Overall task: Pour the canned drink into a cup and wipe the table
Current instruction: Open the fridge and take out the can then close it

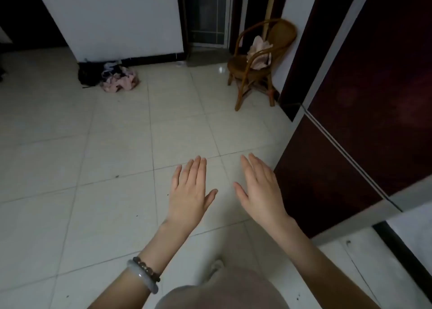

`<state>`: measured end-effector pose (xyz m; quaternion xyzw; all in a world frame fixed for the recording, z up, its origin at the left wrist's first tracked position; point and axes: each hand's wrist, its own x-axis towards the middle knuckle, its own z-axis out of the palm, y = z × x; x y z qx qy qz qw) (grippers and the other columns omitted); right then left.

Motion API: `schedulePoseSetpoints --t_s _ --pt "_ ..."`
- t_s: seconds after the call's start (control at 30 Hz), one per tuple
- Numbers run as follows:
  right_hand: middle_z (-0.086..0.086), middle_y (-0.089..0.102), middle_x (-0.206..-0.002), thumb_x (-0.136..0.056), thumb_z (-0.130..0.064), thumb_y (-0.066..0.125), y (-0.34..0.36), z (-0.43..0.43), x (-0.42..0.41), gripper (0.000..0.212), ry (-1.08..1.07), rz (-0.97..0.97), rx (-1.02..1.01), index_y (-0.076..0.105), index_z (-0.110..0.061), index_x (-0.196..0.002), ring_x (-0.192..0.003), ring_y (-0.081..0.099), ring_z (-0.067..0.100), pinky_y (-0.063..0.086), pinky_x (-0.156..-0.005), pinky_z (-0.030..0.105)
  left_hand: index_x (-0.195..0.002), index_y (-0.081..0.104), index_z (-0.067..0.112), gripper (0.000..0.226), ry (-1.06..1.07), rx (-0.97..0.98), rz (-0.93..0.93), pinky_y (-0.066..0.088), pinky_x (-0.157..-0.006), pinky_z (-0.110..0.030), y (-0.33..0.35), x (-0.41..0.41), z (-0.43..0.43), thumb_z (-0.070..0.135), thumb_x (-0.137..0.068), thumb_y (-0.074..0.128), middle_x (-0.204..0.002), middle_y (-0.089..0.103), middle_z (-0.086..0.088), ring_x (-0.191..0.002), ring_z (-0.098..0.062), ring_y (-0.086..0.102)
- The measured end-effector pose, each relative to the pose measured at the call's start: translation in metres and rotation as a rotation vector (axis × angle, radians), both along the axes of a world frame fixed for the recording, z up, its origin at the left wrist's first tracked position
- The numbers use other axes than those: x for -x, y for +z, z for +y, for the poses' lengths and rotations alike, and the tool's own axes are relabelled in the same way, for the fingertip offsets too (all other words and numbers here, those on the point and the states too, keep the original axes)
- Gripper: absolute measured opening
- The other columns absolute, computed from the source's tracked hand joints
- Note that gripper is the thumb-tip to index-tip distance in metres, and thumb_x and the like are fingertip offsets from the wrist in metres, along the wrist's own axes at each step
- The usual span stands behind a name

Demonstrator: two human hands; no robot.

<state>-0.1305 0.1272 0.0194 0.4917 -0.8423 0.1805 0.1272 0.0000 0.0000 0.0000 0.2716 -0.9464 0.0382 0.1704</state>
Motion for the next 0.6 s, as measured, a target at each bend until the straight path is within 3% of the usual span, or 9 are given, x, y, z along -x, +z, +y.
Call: schedulePoseSetpoints --t_s 0.27,0.6 --pt "0.02 0.051 -0.134 -0.08 -0.028 0.071 0.0 -0.056 0.085 0.065 -0.044 -0.014 -0.002 0.043 -0.004 -0.134 -0.121 0.051 0.034 0.043 -0.099 0.044 -0.137 0.039 0.0 0.072 -0.086 0.003 0.003 0.027 -0.107 -0.046 0.004 0.099 -0.067 0.052 -0.087 0.04 -0.137 0.05 -0.016 -0.125 -0.031 0.05" --pt "0.022 0.054 -0.13 -0.08 -0.029 0.067 -0.015 -0.111 0.174 0.065 -0.277 -0.046 -0.018 0.039 -0.004 -0.133 -0.118 0.054 0.036 0.047 -0.096 0.047 -0.137 0.042 0.0 0.071 -0.333 0.004 -0.002 0.025 -0.109 -0.045 -0.009 0.224 -0.146 0.047 -0.085 0.056 -0.136 0.051 -0.016 -0.126 -0.03 0.048"
